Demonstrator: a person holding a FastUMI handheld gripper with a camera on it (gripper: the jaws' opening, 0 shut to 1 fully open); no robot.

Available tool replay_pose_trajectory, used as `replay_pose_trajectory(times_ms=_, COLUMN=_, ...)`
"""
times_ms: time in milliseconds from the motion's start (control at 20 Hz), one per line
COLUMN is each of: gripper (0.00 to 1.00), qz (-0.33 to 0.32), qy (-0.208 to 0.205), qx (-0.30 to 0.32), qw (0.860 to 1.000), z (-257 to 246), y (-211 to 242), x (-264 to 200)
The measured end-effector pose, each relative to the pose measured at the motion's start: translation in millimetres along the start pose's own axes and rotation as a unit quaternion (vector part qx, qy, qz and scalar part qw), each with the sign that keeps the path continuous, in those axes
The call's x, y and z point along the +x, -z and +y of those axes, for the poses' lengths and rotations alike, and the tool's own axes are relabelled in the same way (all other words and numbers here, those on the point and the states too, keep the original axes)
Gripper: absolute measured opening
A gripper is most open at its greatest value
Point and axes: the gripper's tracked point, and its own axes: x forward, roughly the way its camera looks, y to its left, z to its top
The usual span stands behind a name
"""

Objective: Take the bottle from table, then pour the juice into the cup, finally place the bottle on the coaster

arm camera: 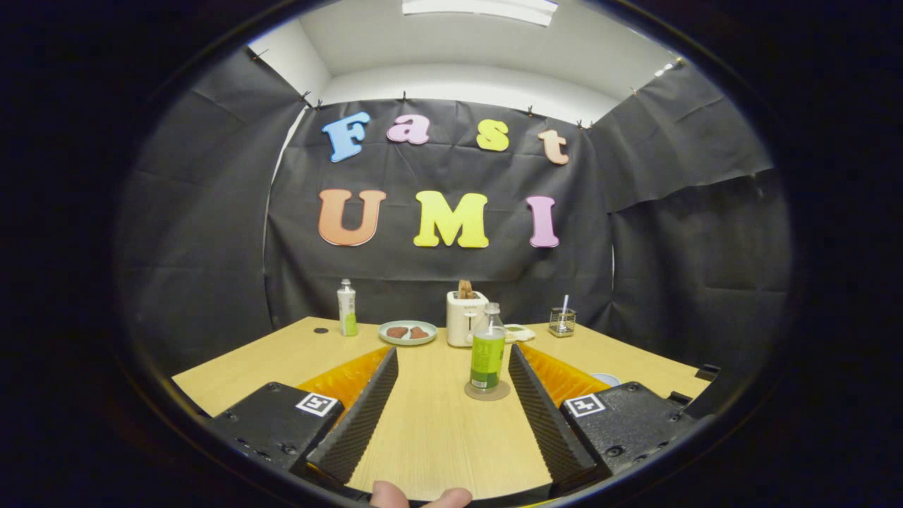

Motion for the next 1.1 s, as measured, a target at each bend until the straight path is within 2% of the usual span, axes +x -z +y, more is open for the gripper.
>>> replay_pose_trajectory(times_ms=250, gripper=1.00, qz=-0.004, qy=-0.008, qx=-0.003, qw=1.000, z=5.4, y=-1.9, x=0.0)
replay_pose_trajectory(times_ms=1100, gripper=1.00, qz=-0.019, qy=0.003, qx=-0.002, qw=1.000, z=-9.4, y=-7.4, x=-5.4)
